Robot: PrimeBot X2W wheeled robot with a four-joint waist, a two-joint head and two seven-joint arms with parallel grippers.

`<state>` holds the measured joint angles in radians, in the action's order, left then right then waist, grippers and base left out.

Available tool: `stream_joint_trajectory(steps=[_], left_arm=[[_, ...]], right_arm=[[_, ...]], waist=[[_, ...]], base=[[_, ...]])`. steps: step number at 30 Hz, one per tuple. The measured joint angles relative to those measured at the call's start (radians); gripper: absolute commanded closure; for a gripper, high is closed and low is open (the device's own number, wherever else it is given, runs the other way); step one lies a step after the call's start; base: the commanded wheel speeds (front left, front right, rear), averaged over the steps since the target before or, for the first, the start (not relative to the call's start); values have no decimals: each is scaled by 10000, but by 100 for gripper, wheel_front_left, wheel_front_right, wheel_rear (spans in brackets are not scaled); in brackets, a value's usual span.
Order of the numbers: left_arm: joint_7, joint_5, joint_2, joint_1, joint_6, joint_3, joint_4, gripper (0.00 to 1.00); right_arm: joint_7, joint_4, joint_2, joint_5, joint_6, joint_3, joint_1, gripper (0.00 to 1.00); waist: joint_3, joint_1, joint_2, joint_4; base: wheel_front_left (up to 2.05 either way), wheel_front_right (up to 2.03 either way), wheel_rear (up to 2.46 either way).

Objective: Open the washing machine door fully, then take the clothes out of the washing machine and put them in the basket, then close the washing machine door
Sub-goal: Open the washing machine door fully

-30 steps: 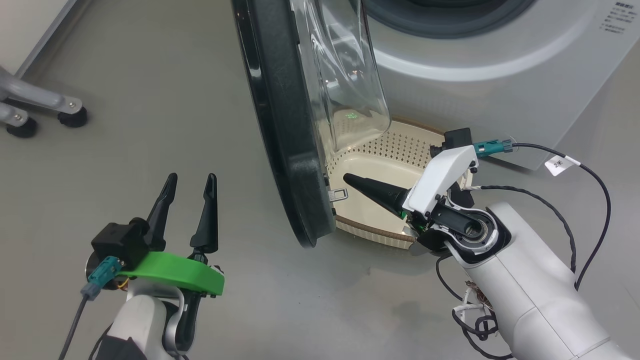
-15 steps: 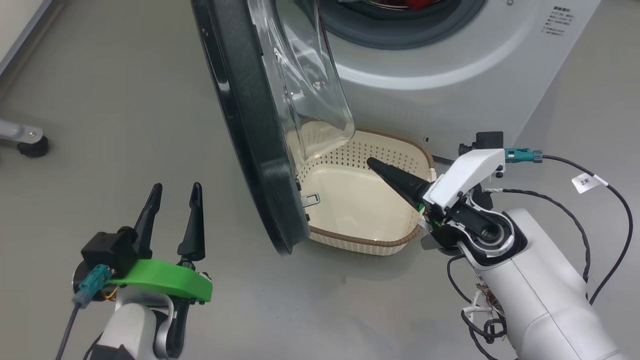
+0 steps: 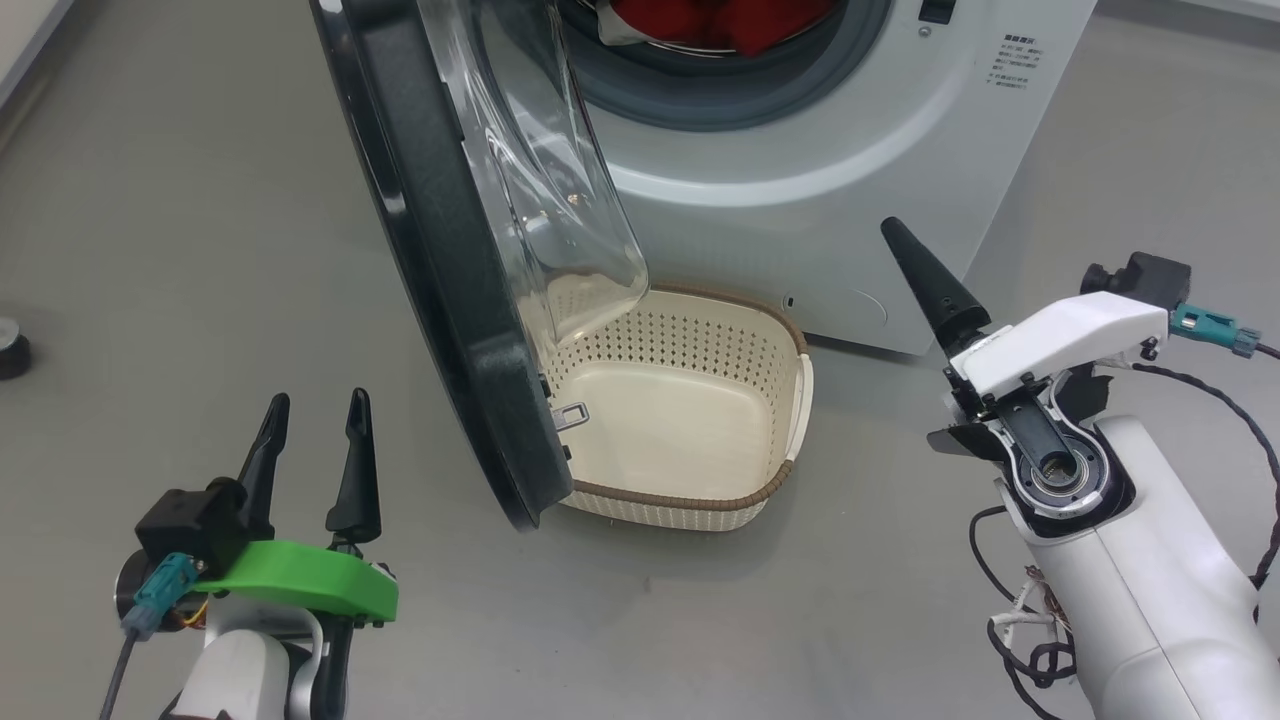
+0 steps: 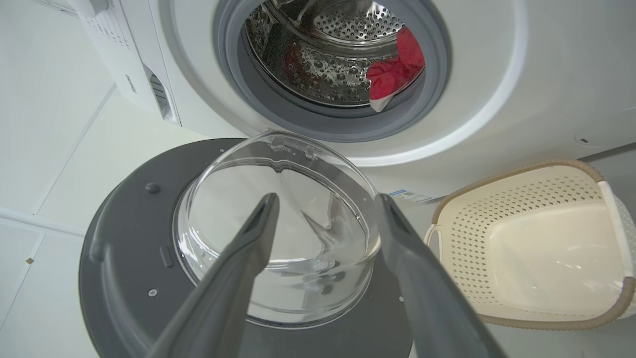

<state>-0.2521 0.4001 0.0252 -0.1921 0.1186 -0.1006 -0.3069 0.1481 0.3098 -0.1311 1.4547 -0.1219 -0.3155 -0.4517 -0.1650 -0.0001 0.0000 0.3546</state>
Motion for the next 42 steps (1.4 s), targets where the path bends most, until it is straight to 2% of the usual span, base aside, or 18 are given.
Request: stream_joint_trajectory(steps=[7, 16, 20, 28, 32, 42], left_arm=[[0, 0, 2, 47, 0, -12, 2, 0], [0, 2, 6, 79, 10, -4, 10, 0], [0, 2, 6, 81, 10, 6, 10, 0], [0, 2, 6, 83, 12, 10, 27, 0], [0, 2, 6, 83, 12, 21, 42, 0], [0, 4, 6, 84, 13, 36, 65, 0]], right_arm=[[-1977, -132, -694, -1925, 0, 81, 118, 0], [-4345, 326, -1396, -4544, 0, -25, 340, 0], [-4253, 495, -1639, -5674, 54, -169, 344, 0], [-4138, 470, -1778, -7659, 742, -516, 343, 0], [-4084, 65, -1778, -8857, 1091, -412, 340, 0], [-4077, -46, -1419, -10253, 1779, -533, 1047, 0]], waist=[[101, 1, 0, -150], [114, 0, 0, -190], [110, 1, 0, -199], [91, 0, 0, -203], [55, 0, 0, -204], [-19, 0, 0, -199]], base=[[0, 0, 0], [0, 0, 0], [0, 0, 0], [0, 0, 0], [0, 0, 0], [0, 0, 0]])
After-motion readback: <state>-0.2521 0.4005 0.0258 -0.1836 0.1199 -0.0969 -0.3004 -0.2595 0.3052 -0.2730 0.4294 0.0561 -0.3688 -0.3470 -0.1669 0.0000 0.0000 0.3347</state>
